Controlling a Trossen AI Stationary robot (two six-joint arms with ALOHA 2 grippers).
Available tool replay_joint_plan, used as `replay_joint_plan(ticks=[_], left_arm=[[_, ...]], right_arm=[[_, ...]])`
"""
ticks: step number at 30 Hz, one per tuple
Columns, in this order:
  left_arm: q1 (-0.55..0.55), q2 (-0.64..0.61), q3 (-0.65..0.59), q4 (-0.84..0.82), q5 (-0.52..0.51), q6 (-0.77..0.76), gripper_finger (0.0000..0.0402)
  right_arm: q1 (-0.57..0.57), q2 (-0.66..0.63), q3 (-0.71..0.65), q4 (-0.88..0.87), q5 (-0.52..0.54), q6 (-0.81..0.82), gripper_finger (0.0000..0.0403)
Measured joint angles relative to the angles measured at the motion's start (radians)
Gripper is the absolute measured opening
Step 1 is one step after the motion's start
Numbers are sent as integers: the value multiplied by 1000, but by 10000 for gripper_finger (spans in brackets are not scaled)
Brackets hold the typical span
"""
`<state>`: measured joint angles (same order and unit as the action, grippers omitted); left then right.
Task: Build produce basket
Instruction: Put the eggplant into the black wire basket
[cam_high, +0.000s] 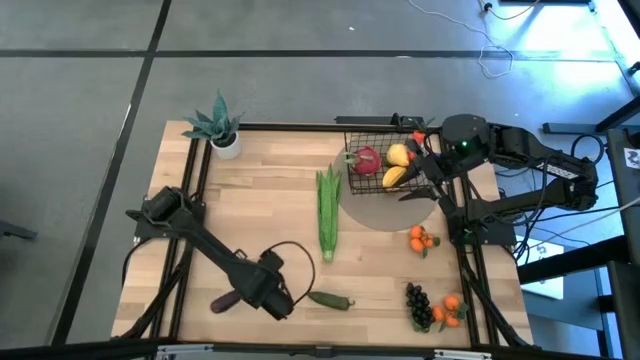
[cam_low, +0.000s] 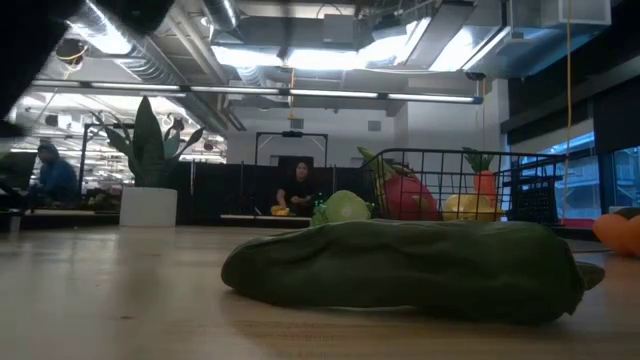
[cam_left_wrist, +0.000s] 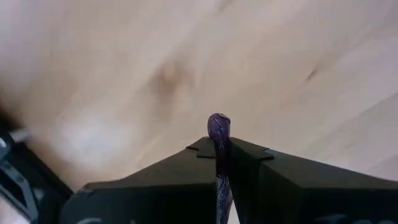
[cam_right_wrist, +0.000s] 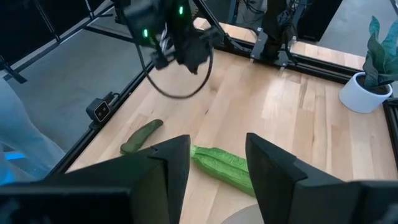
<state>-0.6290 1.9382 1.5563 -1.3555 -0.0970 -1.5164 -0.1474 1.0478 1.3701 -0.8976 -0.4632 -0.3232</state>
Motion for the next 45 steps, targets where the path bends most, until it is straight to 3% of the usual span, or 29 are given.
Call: replay_joint_plan(ticks=[9, 18, 23, 27, 32, 38, 45], left_arm=[[86, -62, 233, -101, -307, 27, 0], [232, -62, 453, -20, -604, 358, 0], [335, -63, 518, 233, -717, 667, 0], [424, -62, 518, 516, -717, 958, 0], [539, -61, 518, 790, -647, 1188, 0], [668, -14, 521, 1060, -450, 1300, 0], [788, 87, 516, 1227, -249, 1341, 0]], right_arm=[[0, -59, 0, -75, 28, -1, 145], [0, -96, 0, -74, 284, 6, 145], [0, -93, 0, -75, 377, 8, 145], [0, -94, 0, -100, 383, 8, 145], [0, -95, 0, -178, 383, 30, 145], [0, -95, 0, -225, 384, 60, 145], [0, -95, 0, -221, 394, 82, 145]])
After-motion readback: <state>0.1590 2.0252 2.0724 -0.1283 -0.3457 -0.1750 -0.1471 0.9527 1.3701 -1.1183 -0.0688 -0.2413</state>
